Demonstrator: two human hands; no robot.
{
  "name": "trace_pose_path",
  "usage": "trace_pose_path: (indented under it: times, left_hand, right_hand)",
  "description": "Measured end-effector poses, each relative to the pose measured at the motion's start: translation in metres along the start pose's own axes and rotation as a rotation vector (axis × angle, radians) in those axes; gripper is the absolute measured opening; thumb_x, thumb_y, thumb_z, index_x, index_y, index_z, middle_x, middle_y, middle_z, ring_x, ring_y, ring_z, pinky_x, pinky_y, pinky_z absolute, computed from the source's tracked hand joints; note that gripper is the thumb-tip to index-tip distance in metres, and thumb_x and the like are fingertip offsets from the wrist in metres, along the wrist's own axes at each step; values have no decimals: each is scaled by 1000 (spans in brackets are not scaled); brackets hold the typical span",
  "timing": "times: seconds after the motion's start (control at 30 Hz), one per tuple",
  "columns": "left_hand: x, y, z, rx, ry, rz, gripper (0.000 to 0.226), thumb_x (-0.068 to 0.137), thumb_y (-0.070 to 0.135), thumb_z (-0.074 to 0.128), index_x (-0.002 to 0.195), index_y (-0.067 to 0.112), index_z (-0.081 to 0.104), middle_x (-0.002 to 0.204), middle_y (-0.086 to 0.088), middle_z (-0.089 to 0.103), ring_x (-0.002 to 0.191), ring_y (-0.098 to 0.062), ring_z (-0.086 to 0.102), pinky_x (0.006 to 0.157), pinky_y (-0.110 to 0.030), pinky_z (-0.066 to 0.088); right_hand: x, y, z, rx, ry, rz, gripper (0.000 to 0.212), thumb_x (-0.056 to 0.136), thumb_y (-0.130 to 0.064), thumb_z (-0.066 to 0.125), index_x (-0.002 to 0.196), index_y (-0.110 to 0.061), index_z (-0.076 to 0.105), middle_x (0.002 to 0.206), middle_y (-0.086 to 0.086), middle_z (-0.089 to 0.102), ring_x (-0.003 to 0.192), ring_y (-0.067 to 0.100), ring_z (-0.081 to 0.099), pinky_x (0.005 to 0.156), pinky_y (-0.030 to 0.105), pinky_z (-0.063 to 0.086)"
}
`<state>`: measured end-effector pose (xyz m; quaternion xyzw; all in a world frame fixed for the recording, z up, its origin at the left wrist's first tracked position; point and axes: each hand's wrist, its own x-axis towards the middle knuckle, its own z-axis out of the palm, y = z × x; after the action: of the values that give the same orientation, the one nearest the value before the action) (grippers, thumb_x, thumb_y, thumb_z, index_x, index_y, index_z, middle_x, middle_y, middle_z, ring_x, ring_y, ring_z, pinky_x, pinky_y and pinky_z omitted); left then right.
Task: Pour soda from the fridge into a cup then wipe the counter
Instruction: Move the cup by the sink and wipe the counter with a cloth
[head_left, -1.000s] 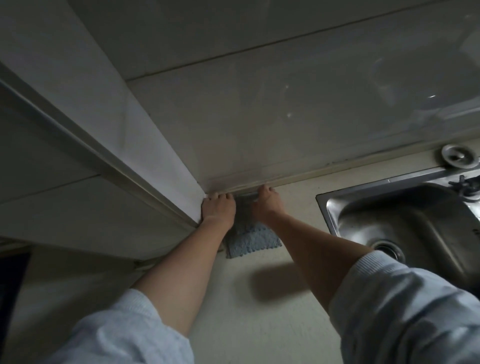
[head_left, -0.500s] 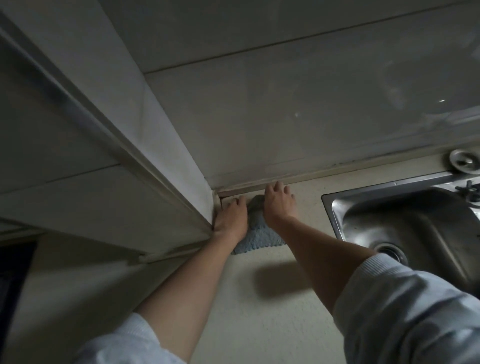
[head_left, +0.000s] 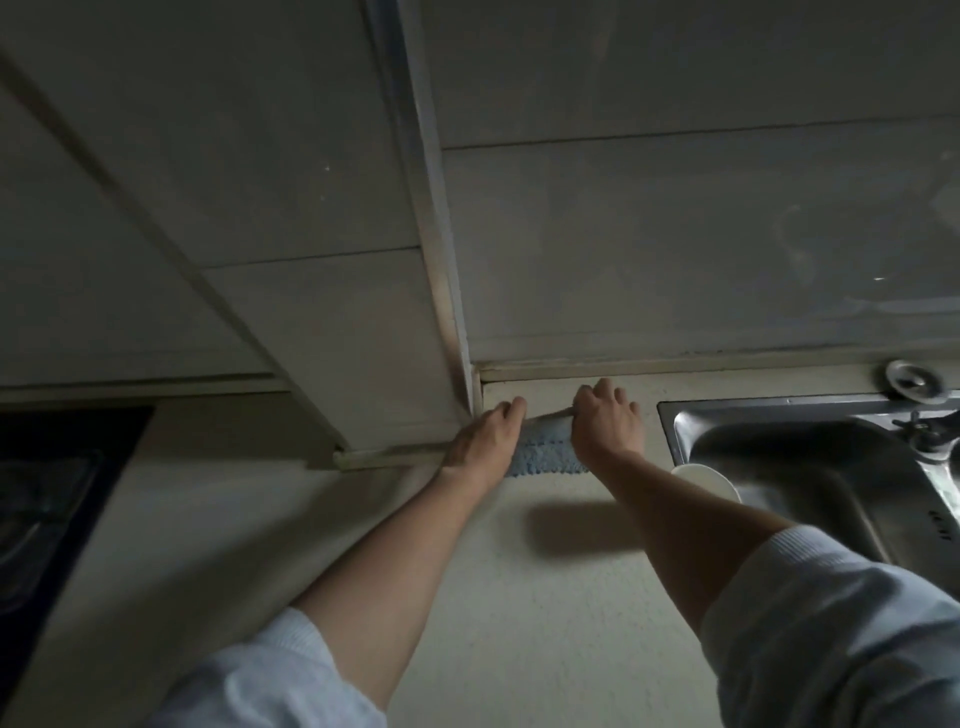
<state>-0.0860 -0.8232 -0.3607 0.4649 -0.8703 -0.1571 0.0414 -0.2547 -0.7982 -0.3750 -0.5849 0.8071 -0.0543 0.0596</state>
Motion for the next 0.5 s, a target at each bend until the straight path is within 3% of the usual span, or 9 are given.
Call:
trace_pose_path:
  times: [0.27,0.4,0.5]
  left_hand:
    - [-39,-18,2,-331,145,-94,30,83,-4,55,109,8,59,118,-11,52,103,-30,57,88,-36,48]
    - [-55,-18,12,-513,163,-179,17,86,8,57,101,8,65,111,-14,60,100,-31,59,79,-29,44]
    - [-75,-10,10,-743,173,-239,17,94,16,53,106,15,64,106,-3,68,99,-22,61,75,-26,43]
  right_hand:
    - [-52,-13,-32,215,138,-78,10,98,-18,46,98,-17,56,95,8,69,78,29,59,70,31,36]
    - [-87,-14,-57,475,173,-103,12,97,-17,52,103,-12,61,92,9,71,76,25,59,60,27,31]
    - [-111,-16,-72,556,210,-72,14,97,-15,53,107,-12,62,90,2,66,76,17,52,58,24,26]
